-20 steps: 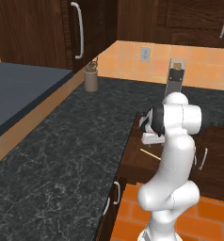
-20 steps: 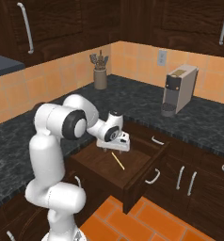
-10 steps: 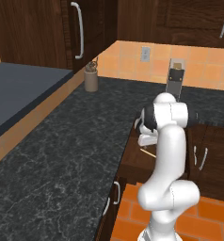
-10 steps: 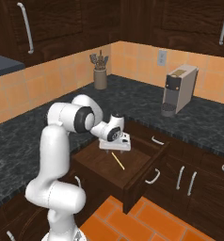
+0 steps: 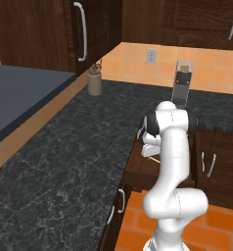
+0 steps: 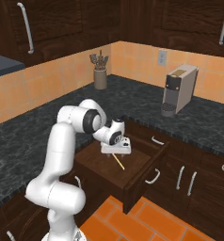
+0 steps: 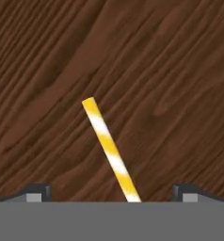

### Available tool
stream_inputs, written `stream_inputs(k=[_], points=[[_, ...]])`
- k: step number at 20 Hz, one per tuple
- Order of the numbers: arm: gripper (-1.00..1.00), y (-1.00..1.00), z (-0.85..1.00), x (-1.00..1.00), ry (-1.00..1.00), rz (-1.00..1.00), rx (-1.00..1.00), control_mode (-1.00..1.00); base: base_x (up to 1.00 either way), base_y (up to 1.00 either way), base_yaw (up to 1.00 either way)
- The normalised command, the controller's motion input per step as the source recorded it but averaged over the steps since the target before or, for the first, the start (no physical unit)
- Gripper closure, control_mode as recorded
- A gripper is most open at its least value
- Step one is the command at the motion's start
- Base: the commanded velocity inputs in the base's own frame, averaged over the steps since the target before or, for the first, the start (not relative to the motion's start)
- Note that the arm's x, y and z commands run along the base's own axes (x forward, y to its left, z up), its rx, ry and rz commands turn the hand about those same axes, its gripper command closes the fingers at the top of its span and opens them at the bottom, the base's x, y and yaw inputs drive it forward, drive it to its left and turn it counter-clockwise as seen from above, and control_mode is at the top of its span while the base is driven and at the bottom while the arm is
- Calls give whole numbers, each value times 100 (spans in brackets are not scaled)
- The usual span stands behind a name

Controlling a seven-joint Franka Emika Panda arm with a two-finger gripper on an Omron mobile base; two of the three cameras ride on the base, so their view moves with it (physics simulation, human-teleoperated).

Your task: Take a straw from the drawer in front and place it inside the glass cup on the dining counter.

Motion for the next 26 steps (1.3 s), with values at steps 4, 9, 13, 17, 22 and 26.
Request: stream_inputs(k=[4, 9, 13, 17, 22, 26], points=[[-100, -1, -36, 0, 0, 7, 0, -100, 0, 0, 0], [-100, -2, -32, 0, 0, 7, 0, -100, 0, 0, 0], [-100, -5, -41, 0, 0, 7, 0, -100, 0, 0, 0], [100, -3, -42, 0, 0, 5, 0, -100, 0, 0, 0], [100, -24, -30, -17, 0, 2, 0, -100, 0, 0, 0], [100, -32, -12, -29, 0, 0, 0, -100, 0, 0, 0]])
